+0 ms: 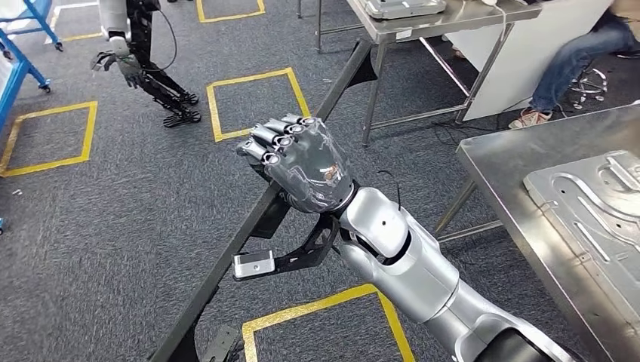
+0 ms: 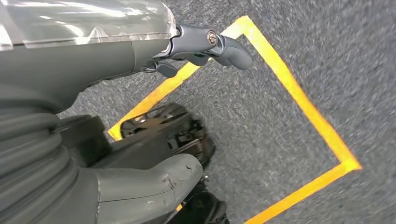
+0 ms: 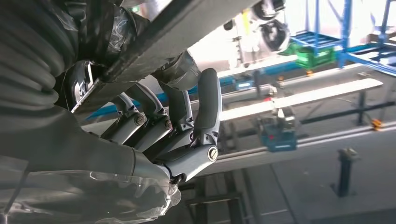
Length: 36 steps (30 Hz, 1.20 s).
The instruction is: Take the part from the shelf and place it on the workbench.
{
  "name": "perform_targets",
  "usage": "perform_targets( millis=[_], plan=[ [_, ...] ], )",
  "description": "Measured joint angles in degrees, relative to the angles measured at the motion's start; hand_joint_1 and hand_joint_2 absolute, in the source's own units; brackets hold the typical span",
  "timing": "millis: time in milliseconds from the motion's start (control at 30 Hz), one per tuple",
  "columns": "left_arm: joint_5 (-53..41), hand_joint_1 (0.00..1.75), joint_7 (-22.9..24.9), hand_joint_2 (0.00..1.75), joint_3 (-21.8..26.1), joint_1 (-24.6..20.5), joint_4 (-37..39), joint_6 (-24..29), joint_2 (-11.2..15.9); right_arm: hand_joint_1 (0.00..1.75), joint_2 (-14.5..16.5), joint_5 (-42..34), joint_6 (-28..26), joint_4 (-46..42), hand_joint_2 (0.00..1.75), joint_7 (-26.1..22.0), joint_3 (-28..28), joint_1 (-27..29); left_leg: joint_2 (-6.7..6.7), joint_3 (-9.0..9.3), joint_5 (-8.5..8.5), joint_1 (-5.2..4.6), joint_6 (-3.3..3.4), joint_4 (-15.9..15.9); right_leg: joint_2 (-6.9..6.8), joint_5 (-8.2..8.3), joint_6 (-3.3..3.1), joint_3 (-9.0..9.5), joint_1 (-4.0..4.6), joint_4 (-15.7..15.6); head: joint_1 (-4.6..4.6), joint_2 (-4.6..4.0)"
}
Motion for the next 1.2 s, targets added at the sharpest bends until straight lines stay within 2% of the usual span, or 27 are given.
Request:
perform_targets(
  millis=[33, 67, 100, 167, 233, 267, 300, 367, 400, 433, 467, 500, 533, 600, 667, 733, 767, 833, 900, 933, 967, 1000, 1033, 1100, 1133, 1167, 1200],
  plan=[
    [0.0, 0.0, 0.0, 1.75, 0.0, 0.1, 0.0, 0.0, 0.0, 1.75, 0.0, 0.1, 0.3, 0.0, 1.75, 0.2, 0.0, -0.3, -0.6, -0.09, 1.73, 0.05, 0.06, -0.9, 1.21, -0.12, 0.06, -0.01, -0.07, 0.3, 0.01, 0.0],
    [0.1, 0.0, 0.0, 1.75, 0.0, 0.3, 0.0, 0.1, 0.1, 1.75, 0.0, 0.2, 0.6, 0.0, 1.75, 0.4, 0.0, -0.7, -1.89, 0.27, 3.83, 0.19, 0.14, -3.0, 2.54, -0.33, 0.21, -0.11, -0.18, 0.7, 0.01, 0.0],
    [0.2, 0.0, 0.0, 1.75, 0.0, 0.3, 0.0, 0.1, 0.1, 1.75, -0.1, 0.3, 1.0, -0.1, 1.75, 0.7, 0.0, -1.3, -3.31, 1.64, 6.05, 0.37, 0.24, -6.8, 3.82, -0.6, 0.47, -0.35, -0.22, 1.3, 0.02, 0.0],
    [0.3, 0.0, 0.0, 1.75, 0.0, 0.3, 0.0, 0.1, 0.1, 1.75, -0.2, 0.3, 1.5, -0.1, 1.75, 1.0, -0.1, -2.1, -5.19, 3.04, 6.75, 0.51, 0.54, -10.1, 5.18, -0.8, 1.12, -1.05, -0.36, 2.0, 0.02, 0.0],
    [0.4, 0.0, 0.0, 1.75, 0.0, 0.3, 0.0, 0.1, 0.1, 1.75, -0.5, 0.3, 1.7, -0.2, 1.75, 1.1, -0.3, -2.5, -4.4, 3.2, 6.7, 0.46, 1.11, -10.4, 6.36, -0.62, 1.8, -1.55, -0.53, 2.0, 0.0, 0.0],
    [0.5, 0.0, 0.0, 1.75, 0.0, 0.3, 0.0, 0.1, 0.0, 1.75, -0.6, 0.2, 1.8, -0.3, 1.75, 1.1, -0.4, -2.6, -3.73, 3.31, 6.86, 0.49, 1.47, -10.7, 5.82, -0.8, 2.08, -1.77, -0.46, 2.2, 0.04, 0.0],
    [0.6, 0.0, 0.0, 1.75, 0.0, 0.2, 0.0, 0.1, 0.0, 1.75, -0.8, 0.2, 1.8, -0.3, 1.75, 1.1, -0.5, -2.8, -3.0, 3.42, 7.04, 0.56, 1.85, -11.0, 4.49, -1.5, 2.37, -2.34, -0.35, 3.3, 0.1, 0.0],
    [0.6, 0.0, -0.1, 1.75, 0.0, 0.2, 0.0, 0.1, 0.0, 1.75, -1.0, 0.2, 1.8, -0.5, 1.75, 1.1, -0.8, -3.4, -1.5, 3.56, 7.17, 0.5, 2.38, -11.4, 0.69, -4.49, 2.86, -5.01, -0.24, 8.7, 0.24, 0.0],
    [0.6, 0.0, -0.1, 1.75, 0.0, 0.3, 0.0, 0.1, 0.0, 1.75, -1.1, 0.2, 1.8, -0.5, 1.75, 1.1, -0.8, -3.6, -0.71, 3.56, 7.11, 0.42, 2.52, -11.4, -0.49, -6.18, 3.07, -6.92, -0.35, 12.5, 0.28, 0.0],
    [0.6, 0.0, -0.1, 1.75, 0.0, 0.3, 0.0, 0.1, 0.0, 1.75, -1.2, 0.2, 1.8, -0.5, 1.75, 1.1, -0.9, -3.7, 0.07, 3.56, 7.03, 0.36, 2.57, -11.4, -1.06, -7.28, 3.23, -8.57, -0.48, 15.6, 0.29, 0.0],
    [0.6, 0.0, -0.1, 1.75, 0.0, 0.4, 0.0, 0.1, 0.0, 1.75, -1.4, 0.2, 1.9, -0.5, 1.75, 1.2, -1.1, -3.8, 0.85, 3.58, 6.94, 0.34, 2.58, -11.4, -1.37, -7.4, 3.33, -9.44, -0.58, 17.2, 0.28, 0.0],
    [0.7, 0.0, -0.1, 1.75, 0.0, 0.4, 0.0, 0.1, 0.0, 1.75, -1.5, 0.1, 2.1, -0.5, 1.75, 1.2, -1.2, -3.9, 1.58, 3.63, 6.85, 0.32, 2.55, -11.4, -1.6, -6.44, 3.33, -9.18, -0.64, 16.6, 0.3, 0.0],
    [0.7, 0.0, -0.1, 1.75, 0.0, 0.3, 0.0, 0.1, 0.0, 1.75, -1.7, 0.1, 2.3, -0.4, 1.75, 1.3, -1.4, -4.2, 2.25, 3.74, 6.76, 0.31, 2.48, -11.4, -2.02, -4.66, 3.2, -7.76, -0.6, 13.8, 0.3, 0.0],
    [0.7, 0.0, -0.1, 1.75, 0.0, 0.2, 0.0, 0.2, -0.2, 1.75, -1.8, 0.0, 2.7, -0.4, 1.75, 1.3, -1.8, -5.0, 3.46, 4.06, 6.48, 0.15, 2.24, -11.4, -4.4, -1.23, 2.49, -3.45, 0.01, 5.7, 0.29, 0.0],
    [0.8, 0.0, -0.1, 1.75, 0.0, 0.1, 0.0, 0.2, -0.3, 1.75, -1.8, -0.1, 2.9, -0.4, 1.75, 1.4, -2.1, -5.9, 4.52, 4.33, 6.18, -0.06, 1.84, -11.4, -5.98, -0.22, 1.63, -1.31, 0.8, 1.4, 0.27, 0.0],
    [0.8, 0.0, -0.1, 1.75, 0.0, 0.0, 0.0, 0.3, -0.3, 1.75, -1.9, -0.1, 3.0, -0.4, 1.75, 1.5, -2.4, -6.3, 5.71, 4.75, 5.92, -0.21, 1.28, -11.6, -4.95, -0.3, 0.98, -1.27, 1.0, 0.9, 0.26, 0.0],
    [0.8, 0.0, 0.0, 1.75, 0.0, 0.0, 0.0, 0.3, -0.3, 1.75, -2.0, -0.1, 3.0, -0.4, 1.75, 1.6, -2.6, -6.4, 5.63, 4.95, 5.6, -0.18, 0.98, -11.4, -4.28, -0.19, 0.7, -1.04, 0.84, 0.6, 0.27, 0.0],
    [0.8, 0.0, 0.0, 1.75, 0.0, -0.1, 0.0, 0.4, -0.3, 1.75, -2.1, -0.2, 3.2, -0.4, 1.75, 1.7, -3.0, -6.9, 3.36, 4.14, 3.69, -0.1, 0.57, -8.7, -3.03, 0.11, 0.05, -0.44, 0.3, 0.0, 0.22, 0.0],
    [0.8, 0.0, 0.1, 1.75, 0.0, 0.1, 0.0, 0.5, -0.2, 1.75, -2.1, -0.3, 3.5, -0.2, 1.75, 1.8, -3.1, -7.4, 0.47, 0.82, 0.24, 0.03, 0.39, -1.6, -1.69, 0.13, -0.4, -0.15, 0.04, -0.2, 0.17, 0.0],
    [0.8, 0.0, 0.1, 1.75, 0.0, 0.2, 0.0, 0.5, -0.2, 1.75, -2.1, -0.3, 3.6, -0.1, 1.75, 1.8, -3.1, -7.6, -0.11, -1.09, -1.01, 0.04, 0.29, 2.0, -0.88, 0.07, -0.52, -0.12, 0.05, -0.1, 0.16, 0.0],
    [0.8, 0.0, 0.2, 1.75, 0.0, 0.4, 0.0, 0.5, -0.1, 1.75, -2.1, -0.3, 3.7, 0.0, 1.75, 1.8, -3.1, -7.6, -0.34, -2.45, -1.31, 0.05, 0.2, 4.3, 0.04, -0.01, -0.55, -0.08, 0.07, 0.0, 0.16, 0.0],
    [0.7, 0.0, 0.2, 1.75, 0.0, 0.5, 0.0, 0.5, 0.0, 1.75, -2.2, -0.3, 3.8, 0.1, 1.75, 1.8, -3.2, -7.6, -0.44, -2.87, -0.42, 0.07, 0.16, 4.4, 0.96, -0.13, -0.51, -0.07, 0.05, 0.3, 0.16, 0.0],
    [0.8, 0.0, 0.2, 1.75, 0.0, 0.5, 0.0, 0.6, 0.0, 1.75, -2.2, -0.3, 3.8, 0.2, 1.75, 1.9, -3.2, -7.6, -0.64, -2.2, 1.49, 0.11, 0.17, 2.3, 1.84, -0.32, -0.39, -0.06, -0.01, 0.6, 0.15, 0.0],
    [0.9, 0.0, 0.2, 1.75, 0.0, 0.4, 0.0, 0.7, 0.1, 1.75, -2.2, -0.6, 3.9, 0.2, 1.75, 1.9, -3.4, -7.9, -2.69, 0.71, 5.62, 0.34, 0.27, -5.1, 3.38, -0.93, 0.05, -0.22, -0.13, 1.5, 0.16, 0.0],
    [0.9, 0.0, 0.2, 1.75, 0.0, 0.4, 0.0, 0.8, 0.2, 1.75, -2.1, -0.7, 4.1, 0.2, 1.75, 2.0, -3.4, -8.1, -3.83, 1.95, 6.66, 0.47, 0.39, -7.9, 4.12, -1.18, 0.33, -0.47, -0.21, 2.0, 0.16, 0.0],
    [1.0, 0.0, 0.1, 1.75, 0.0, 0.4, 0.0, 0.8, 0.2, 1.75, -2.1, -0.9, 4.4, 0.2, 1.75, 2.1, -3.5, -8.2, -4.71, 2.68, 6.96, 0.49, 0.54, -9.5, 4.75, -1.32, 0.65, -0.74, -0.32, 2.3, 0.17, 0.0],
    [1.0, 0.0, 0.0, 1.75, 0.0, 0.4, 0.0, 0.8, 0.3, 1.75, -2.2, -1.1, 4.7, 0.2, 1.75, 2.3, -3.5, -8.3, -4.88, 2.94, 6.65, 0.42, 0.74, -9.8, 5.37, -1.3, 0.99, -0.97, -0.42, 2.4, 0.16, 0.0]
  ],
)
